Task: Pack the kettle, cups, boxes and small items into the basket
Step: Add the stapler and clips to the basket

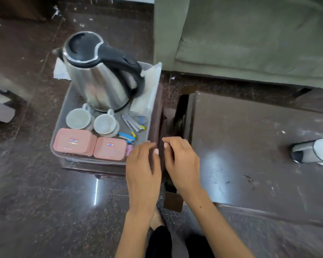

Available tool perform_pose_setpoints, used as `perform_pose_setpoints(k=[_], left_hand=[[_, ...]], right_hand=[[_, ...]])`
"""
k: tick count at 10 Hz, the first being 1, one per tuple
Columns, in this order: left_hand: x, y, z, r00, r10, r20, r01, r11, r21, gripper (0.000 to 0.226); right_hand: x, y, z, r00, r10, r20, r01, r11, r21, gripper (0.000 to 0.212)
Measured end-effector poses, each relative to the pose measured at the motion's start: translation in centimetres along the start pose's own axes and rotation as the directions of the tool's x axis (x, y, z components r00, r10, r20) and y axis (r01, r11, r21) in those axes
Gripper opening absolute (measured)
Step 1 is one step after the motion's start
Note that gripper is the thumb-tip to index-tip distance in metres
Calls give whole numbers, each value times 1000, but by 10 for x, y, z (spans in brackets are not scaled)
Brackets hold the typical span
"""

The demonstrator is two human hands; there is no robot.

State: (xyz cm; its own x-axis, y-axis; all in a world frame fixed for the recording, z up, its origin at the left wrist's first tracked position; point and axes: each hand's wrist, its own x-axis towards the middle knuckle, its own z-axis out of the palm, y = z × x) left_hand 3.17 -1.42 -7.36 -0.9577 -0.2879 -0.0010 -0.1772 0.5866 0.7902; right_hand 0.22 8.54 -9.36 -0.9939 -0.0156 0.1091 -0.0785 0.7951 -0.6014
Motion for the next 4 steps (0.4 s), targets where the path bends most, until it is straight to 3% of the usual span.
perform_pose_setpoints(k=[1, 2, 3, 4], left_hand=[[-21, 18, 39, 989, 128, 74, -137, 983, 122, 26], [-45, 41, 70, 973, 168, 156, -191, 971, 146, 34], [-98, 97, 112, 931, 252, 265, -301, 940, 162, 43], [-139, 139, 137, 910, 310, 274, -359, 921, 151, 45]], right_hand=[[-24, 46, -32, 994, 59, -89, -63, 997, -54, 29], [-45, 85, -64, 986, 91, -142, -104, 990, -91, 32], [-93, 148, -138, 971, 141, -192, -171, 973, -155, 34], [-126, 184, -195, 964, 136, -229, -181, 965, -187, 35]])
